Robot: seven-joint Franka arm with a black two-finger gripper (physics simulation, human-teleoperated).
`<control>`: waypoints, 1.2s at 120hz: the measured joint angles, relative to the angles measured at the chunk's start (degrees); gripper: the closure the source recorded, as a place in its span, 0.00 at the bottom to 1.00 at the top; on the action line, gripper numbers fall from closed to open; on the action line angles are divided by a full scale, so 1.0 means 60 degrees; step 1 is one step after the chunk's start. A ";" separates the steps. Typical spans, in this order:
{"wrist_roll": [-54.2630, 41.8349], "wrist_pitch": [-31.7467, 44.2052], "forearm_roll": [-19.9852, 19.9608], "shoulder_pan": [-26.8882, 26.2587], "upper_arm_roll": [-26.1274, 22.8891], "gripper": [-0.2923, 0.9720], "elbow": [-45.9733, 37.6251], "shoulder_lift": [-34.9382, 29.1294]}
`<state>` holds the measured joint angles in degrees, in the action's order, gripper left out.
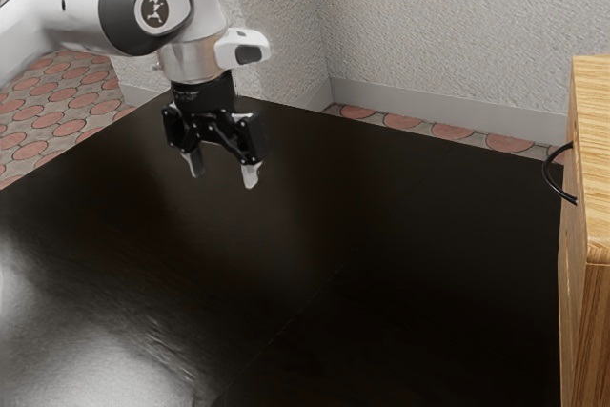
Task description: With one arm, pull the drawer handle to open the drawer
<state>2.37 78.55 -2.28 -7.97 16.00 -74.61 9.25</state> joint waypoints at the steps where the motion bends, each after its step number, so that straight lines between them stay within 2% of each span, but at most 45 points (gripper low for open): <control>1: -0.0022 0.0002 -0.0040 0.0053 0.0000 0.23 -0.0003 0.0002; 22: -0.0411 0.0019 -0.0471 0.0313 -0.0019 0.23 0.0048 -0.0002; 27: -0.0480 -0.0003 -0.0545 0.0247 -0.0056 0.23 0.0410 -0.0590; 34: -0.0561 -0.0036 -0.1252 0.0152 -0.0210 0.23 0.0667 -0.1672; 42: -0.0625 -0.0062 -0.1945 0.0283 -0.0470 0.23 0.0705 -0.1992; 48: -0.0587 -0.0065 -0.2149 0.0329 -0.0768 0.23 0.0618 -0.2043; 59: -0.0462 0.0362 -0.2103 0.0483 -0.1984 0.23 0.0426 -0.1679; 71: -0.0219 0.1038 -0.1736 -0.0399 -0.2489 0.23 0.0378 -0.1045; 80: -0.0058 0.1487 -0.1482 -0.1072 -0.2573 0.23 0.0375 -0.0902; 87: 0.0057 0.1741 -0.1371 -0.1250 -0.2582 0.23 0.0375 -0.0865; 112: 0.0451 0.2356 -0.1343 -0.0504 -0.2474 0.23 0.0306 -0.0443; 127: 0.1032 0.2394 -0.1323 -0.0568 -0.2440 0.23 0.0183 -0.0441; 144: 0.1822 0.2245 -0.1781 -0.0652 -0.2432 0.23 0.0184 -0.0285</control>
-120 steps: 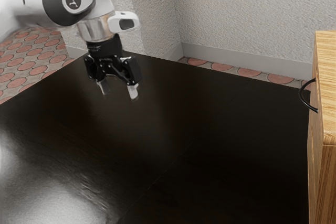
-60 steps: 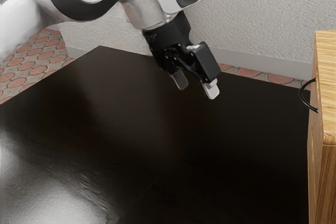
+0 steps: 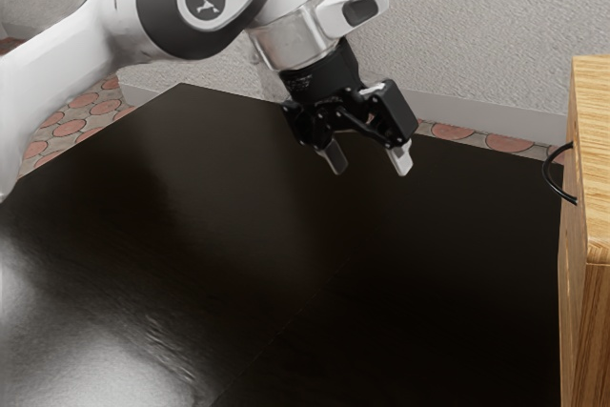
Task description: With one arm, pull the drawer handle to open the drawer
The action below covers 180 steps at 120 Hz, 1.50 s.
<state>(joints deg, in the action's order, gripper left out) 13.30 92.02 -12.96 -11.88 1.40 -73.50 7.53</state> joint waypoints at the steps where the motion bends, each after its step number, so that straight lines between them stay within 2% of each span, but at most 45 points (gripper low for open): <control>1: 0.0050 -0.0006 -0.0032 -0.0003 0.0000 0.23 0.0000 0.0012; 26: 0.1078 0.0176 -0.0481 -0.0101 -0.0023 0.23 -0.0103 0.0198; 38: 0.1493 0.0391 -0.0552 -0.0414 -0.0123 0.23 -0.0074 0.0409; 95: 0.2850 0.0715 -0.0422 -0.0510 -0.0190 0.23 0.0014 0.0506; 123: 0.3217 0.1183 -0.0439 -0.0525 -0.0687 0.23 0.0194 0.0535; 180: 0.3730 0.1920 -0.0495 -0.0513 -0.0985 0.23 0.0595 0.1047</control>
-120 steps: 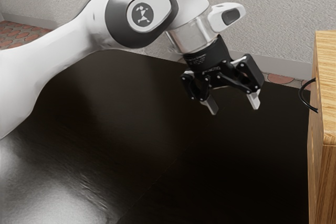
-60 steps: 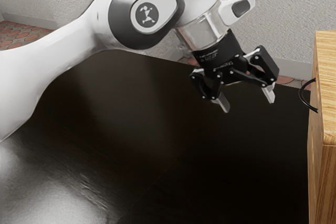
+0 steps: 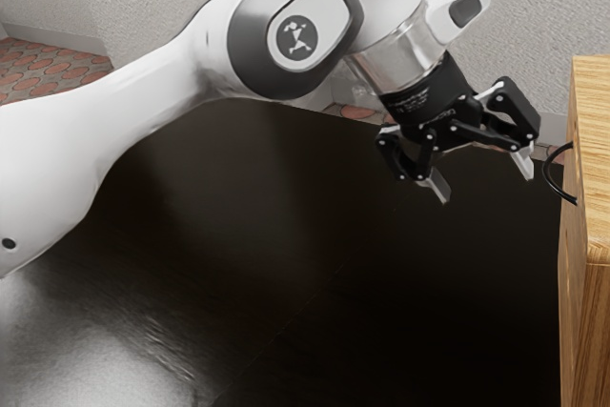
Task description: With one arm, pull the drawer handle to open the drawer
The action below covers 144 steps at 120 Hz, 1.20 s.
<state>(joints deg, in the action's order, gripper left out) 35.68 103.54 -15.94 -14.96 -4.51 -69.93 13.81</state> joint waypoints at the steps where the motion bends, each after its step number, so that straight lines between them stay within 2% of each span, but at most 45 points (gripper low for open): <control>1: 0.0008 0.0008 -0.0009 0.0001 -0.0002 0.23 0.0005 0.0000; 43: 0.0285 0.0194 -0.0331 0.0004 -0.0197 0.23 0.0021 0.0182; 144: 0.0592 0.0117 -0.0294 0.0198 -0.0123 0.23 0.0009 0.0417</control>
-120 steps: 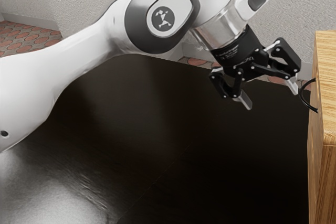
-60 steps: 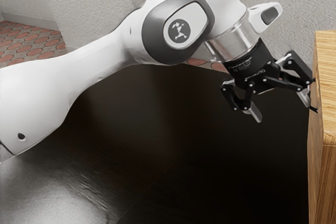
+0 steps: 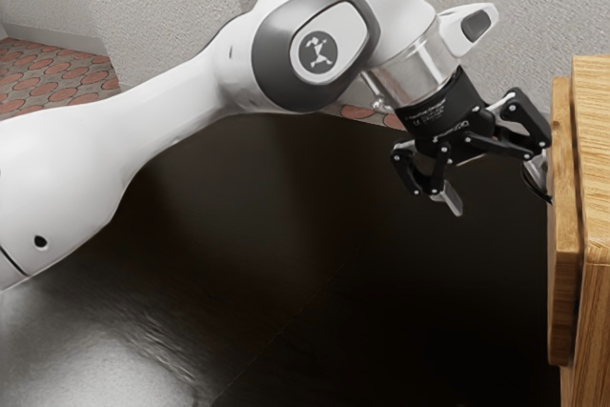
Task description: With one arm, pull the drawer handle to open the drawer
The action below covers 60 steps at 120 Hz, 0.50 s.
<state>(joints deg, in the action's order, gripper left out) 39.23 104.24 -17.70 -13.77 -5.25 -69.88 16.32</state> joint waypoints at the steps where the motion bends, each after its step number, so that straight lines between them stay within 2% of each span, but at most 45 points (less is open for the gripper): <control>1: 0.0001 -0.0012 0.0002 0.0003 0.0002 0.23 -0.0002 -0.0001; 45: 0.0006 -0.0581 0.0231 0.0566 0.0027 0.23 -0.0146 -0.0223; 60: -0.0090 -0.0966 0.0362 0.0617 0.0435 0.23 -0.0166 -0.0414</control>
<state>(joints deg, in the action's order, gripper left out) 38.69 98.45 -15.53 -10.07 -2.63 -70.87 13.83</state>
